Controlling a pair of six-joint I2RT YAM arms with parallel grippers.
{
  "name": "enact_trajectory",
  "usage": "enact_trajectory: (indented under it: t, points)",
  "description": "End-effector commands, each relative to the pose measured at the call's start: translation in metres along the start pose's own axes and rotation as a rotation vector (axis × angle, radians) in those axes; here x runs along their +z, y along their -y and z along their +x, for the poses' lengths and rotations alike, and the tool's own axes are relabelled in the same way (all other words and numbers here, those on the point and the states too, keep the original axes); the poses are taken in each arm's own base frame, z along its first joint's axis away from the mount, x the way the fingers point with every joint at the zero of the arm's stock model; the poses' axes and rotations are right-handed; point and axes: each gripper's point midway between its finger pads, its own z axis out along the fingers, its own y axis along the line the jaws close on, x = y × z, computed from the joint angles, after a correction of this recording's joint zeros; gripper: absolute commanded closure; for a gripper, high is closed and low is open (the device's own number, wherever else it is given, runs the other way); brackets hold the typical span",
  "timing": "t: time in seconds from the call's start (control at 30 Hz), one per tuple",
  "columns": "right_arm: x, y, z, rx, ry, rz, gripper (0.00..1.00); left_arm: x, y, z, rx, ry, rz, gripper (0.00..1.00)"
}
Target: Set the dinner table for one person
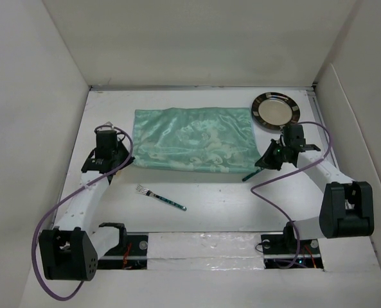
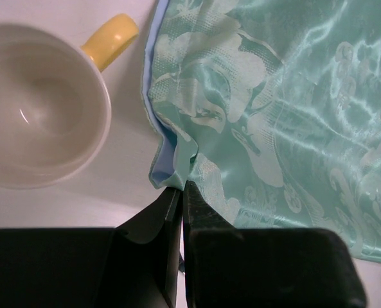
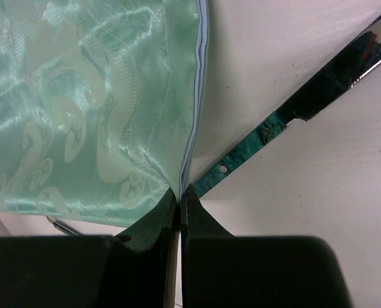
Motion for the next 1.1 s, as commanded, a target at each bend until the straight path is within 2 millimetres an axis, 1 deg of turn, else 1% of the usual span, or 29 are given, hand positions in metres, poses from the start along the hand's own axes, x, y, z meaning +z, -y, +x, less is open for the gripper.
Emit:
enact_trajectory:
  t: [0.0,0.13,0.17,0.23,0.27,0.3,0.37,0.43,0.47,0.5,0.53,0.57,0.6,0.63,0.7,0.73,0.77,0.8,0.83,0.87,0.9,0.93,0.97,1.0,1.03,1.07]
  points:
    - [-0.011,0.0,-0.003,-0.026,0.033,0.005,0.97,-0.008,0.003,0.006,0.019,-0.015,0.013,1.0]
    - [-0.013,0.0,-0.005,-0.029,0.035,0.015,0.96,-0.008,0.008,0.018,-0.004,-0.086,0.032,1.0]
    - [-0.012,-0.003,-0.002,-0.03,0.022,0.01,0.95,-0.006,-0.001,0.022,-0.015,-0.095,-0.014,1.0]
    - [-0.011,-0.001,-0.001,-0.023,0.019,0.019,0.94,-0.005,-0.003,0.023,-0.027,-0.099,-0.03,1.0]
    - [-0.01,-0.003,0.004,-0.034,0.008,0.027,0.94,-0.005,-0.003,0.021,-0.027,-0.097,-0.035,0.99]
    - [-0.01,-0.003,0.004,-0.034,0.008,0.027,0.94,-0.005,-0.003,0.021,-0.027,-0.097,-0.035,0.99]
    - [-0.009,0.002,0.006,-0.027,0.005,0.048,0.93,-0.006,-0.003,0.018,-0.028,-0.088,-0.043,0.98]
    - [-0.007,0.005,0.008,-0.022,-0.003,0.059,0.93,-0.007,-0.003,0.015,-0.03,-0.079,-0.047,0.94]
    - [-0.007,0.005,0.009,-0.022,-0.008,0.063,0.93,-0.007,-0.004,0.015,-0.032,-0.077,-0.051,0.86]
    - [-0.006,0.004,0.013,-0.03,-0.021,0.061,0.92,-0.008,-0.003,0.013,-0.033,-0.074,-0.049,0.81]
    - [-0.007,0.004,0.013,-0.034,-0.023,0.064,0.89,-0.008,-0.007,0.008,-0.029,-0.05,-0.073,0.78]
    - [-0.006,0.004,0.016,-0.039,-0.037,0.068,0.88,-0.009,-0.007,0.004,-0.028,-0.037,-0.078,0.73]
    - [-0.007,0.003,0.015,-0.04,-0.034,0.073,0.86,-0.011,-0.006,0.001,-0.026,-0.029,-0.078,0.69]
    - [-0.009,0.005,0.012,-0.038,-0.021,0.09,0.78,-0.014,-0.002,-0.006,-0.024,-0.012,-0.069,0.66]
    - [-0.014,0.003,0.004,-0.038,0.011,0.1,0.68,-0.018,0.005,-0.015,-0.013,0.008,-0.043,0.59]
    - [-0.019,-0.005,-0.006,-0.042,0.043,0.091,0.62,-0.023,0.012,-0.024,-0.012,0.026,-0.026,0.59]
    - [-0.024,-0.01,-0.011,-0.045,0.053,0.084,0.58,-0.026,0.016,-0.03,-0.007,0.038,-0.011,0.59]
    - [-0.029,-0.014,-0.021,-0.032,0.082,0.084,0.54,-0.028,0.021,-0.034,-0.004,0.04,0.006,0.59]
    - [-0.038,-0.025,-0.037,-0.033,0.13,0.071,0.48,-0.033,0.034,-0.045,-0.001,0.049,0.049,0.59]
    - [-0.042,-0.029,-0.047,-0.025,0.159,0.068,0.46,-0.035,0.039,-0.05,0.002,0.056,0.065,0.6]
    - [-0.044,-0.034,-0.055,-0.02,0.18,0.064,0.44,-0.038,0.048,-0.053,0.009,0.05,0.1,0.65]
    - [-0.049,-0.035,-0.068,0.012,0.215,0.059,0.44,-0.043,0.06,-0.065,0.015,0.072,0.141,0.67]
    - [-0.053,-0.045,-0.088,0.017,0.275,0.024,0.47,-0.046,0.068,-0.072,0.018,0.088,0.17,0.74]
    - [-0.049,-0.046,-0.098,0.042,0.294,0.019,0.57,-0.05,0.084,-0.078,0.036,0.103,0.237,0.81]
    - [-0.047,-0.048,-0.108,0.084,0.316,0.005,0.91,-0.056,0.096,-0.089,0.043,0.125,0.286,0.87]
    - [-0.053,-0.05,-0.131,0.111,0.372,-0.024,1.0,-0.061,0.106,-0.095,0.048,0.141,0.33,1.0]
